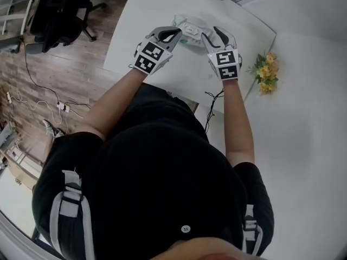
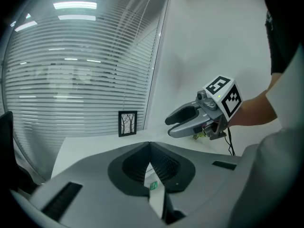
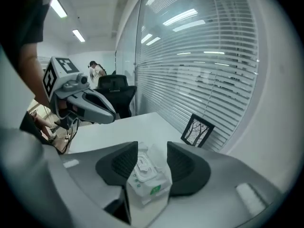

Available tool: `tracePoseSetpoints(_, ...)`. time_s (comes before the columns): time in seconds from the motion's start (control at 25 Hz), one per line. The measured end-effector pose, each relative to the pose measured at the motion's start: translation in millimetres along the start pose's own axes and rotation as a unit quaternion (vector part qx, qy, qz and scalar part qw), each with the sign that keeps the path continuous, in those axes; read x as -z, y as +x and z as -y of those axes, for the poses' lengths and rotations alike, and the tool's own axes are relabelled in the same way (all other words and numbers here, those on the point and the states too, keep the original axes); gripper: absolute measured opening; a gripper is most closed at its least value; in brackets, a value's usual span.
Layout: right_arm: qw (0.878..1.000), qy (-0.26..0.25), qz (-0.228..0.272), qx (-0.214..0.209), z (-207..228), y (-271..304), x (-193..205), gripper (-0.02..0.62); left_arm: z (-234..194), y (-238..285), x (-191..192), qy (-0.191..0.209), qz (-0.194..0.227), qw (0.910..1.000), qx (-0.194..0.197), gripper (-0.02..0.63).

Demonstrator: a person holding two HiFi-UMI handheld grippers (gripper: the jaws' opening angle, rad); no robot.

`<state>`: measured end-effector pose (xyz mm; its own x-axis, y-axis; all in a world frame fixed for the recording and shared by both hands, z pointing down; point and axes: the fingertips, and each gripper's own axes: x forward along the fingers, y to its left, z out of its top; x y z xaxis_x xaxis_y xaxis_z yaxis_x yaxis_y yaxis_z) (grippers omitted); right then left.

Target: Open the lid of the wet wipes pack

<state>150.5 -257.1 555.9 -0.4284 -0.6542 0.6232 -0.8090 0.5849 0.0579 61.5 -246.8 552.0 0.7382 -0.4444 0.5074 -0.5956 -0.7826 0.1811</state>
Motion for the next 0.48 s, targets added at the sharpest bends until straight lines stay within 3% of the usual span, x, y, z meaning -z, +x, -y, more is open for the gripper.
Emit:
tracePoseSetpoints(0.2, 0.996, 0.050, 0.078, -0.012, -13, -48, -24, 0.166, 27, -35, -39, 0.024, 0.068, 0.9974, 0.000, 0.008)
tracePoseSetpoints(0.48, 0.979, 0.079, 0.187, -0.023, -35, -120, -64, 0.088, 67, -81, -88, 0.049, 0.143, 0.9885, 0.003, 0.008)
